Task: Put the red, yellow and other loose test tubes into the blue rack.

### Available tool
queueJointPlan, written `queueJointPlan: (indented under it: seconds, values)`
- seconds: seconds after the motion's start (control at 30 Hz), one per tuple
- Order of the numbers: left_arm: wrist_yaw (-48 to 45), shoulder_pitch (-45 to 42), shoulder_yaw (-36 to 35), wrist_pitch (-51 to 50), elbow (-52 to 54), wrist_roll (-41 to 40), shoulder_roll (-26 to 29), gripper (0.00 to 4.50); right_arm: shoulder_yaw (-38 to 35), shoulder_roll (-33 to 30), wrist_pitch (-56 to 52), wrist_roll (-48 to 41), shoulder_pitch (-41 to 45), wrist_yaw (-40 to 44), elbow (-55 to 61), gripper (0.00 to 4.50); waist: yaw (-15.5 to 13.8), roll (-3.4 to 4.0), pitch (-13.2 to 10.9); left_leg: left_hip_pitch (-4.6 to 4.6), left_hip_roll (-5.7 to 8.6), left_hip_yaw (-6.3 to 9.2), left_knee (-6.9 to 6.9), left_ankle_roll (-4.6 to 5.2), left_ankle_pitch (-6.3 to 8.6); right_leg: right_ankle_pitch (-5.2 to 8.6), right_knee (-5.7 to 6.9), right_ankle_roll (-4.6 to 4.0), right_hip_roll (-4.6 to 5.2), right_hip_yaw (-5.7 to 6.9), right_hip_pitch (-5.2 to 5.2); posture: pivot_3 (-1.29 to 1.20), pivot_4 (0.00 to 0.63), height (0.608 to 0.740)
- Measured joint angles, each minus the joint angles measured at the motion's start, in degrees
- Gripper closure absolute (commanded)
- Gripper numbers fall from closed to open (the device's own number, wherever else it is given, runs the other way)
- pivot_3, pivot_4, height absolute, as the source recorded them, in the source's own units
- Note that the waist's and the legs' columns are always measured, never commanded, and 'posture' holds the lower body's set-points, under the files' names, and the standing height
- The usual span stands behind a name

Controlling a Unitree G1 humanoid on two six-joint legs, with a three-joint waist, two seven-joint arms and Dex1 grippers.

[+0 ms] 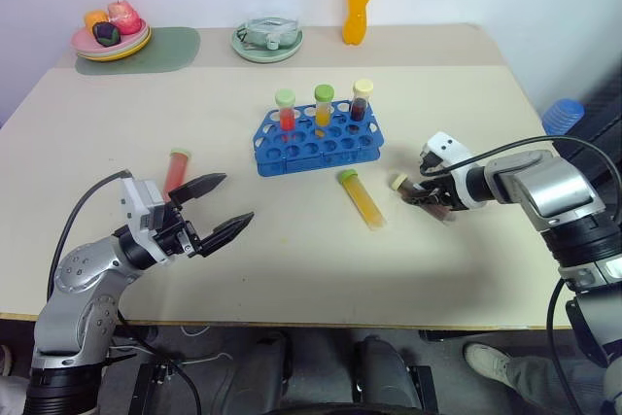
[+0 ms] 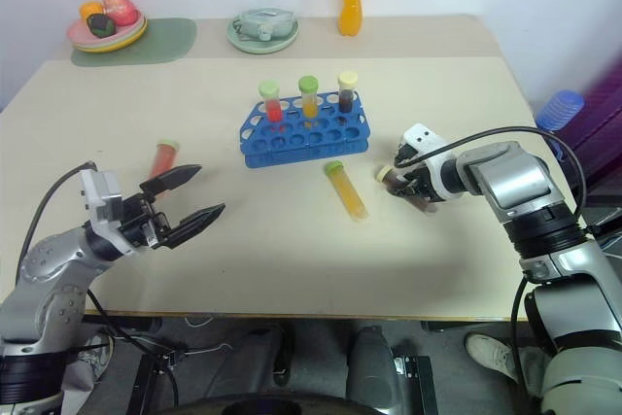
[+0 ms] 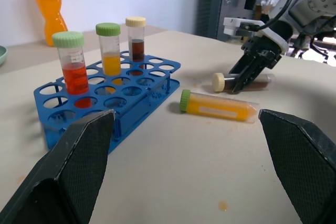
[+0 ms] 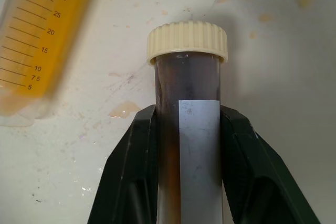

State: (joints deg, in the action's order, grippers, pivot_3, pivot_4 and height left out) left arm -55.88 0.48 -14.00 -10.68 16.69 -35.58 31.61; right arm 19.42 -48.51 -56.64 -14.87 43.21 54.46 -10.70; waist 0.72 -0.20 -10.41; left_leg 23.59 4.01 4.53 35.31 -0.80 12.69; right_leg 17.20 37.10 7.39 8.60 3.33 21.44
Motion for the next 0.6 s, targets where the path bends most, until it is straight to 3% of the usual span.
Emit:
queueJointPlan:
  seconds: [0.03, 0.6]
  values:
    - [-0.01, 0.48, -0.02, 0.04, 0.2, 0.01, -0.01, 0.0, 1.17, 0.05, 0.2, 0.24, 1.0, 1.61, -0.6, 1.68, 0.11, -0.01, 0.01, -0.03, -0.01, 0.0, 0.01, 0.0, 0.0, -0.01, 0.0, 0.02, -0.01, -0.01, -0.02, 0.0, 0.15, 0.74]
    - [0.81, 3.56, 0.28, 0.35, 1.28, 0.04, -0.37, 0.0, 11.31, -2.29, -4.89, 7.93, 8.91, 12.11, -2.3, 1.68, -0.97, -0.08, -0.04, 0.03, 0.04, 0.05, -0.02, 0.01, 0.03, -0.01, -0.1, 0.02, 0.01, -0.01, 0.03, 0.0, 0.15, 0.74]
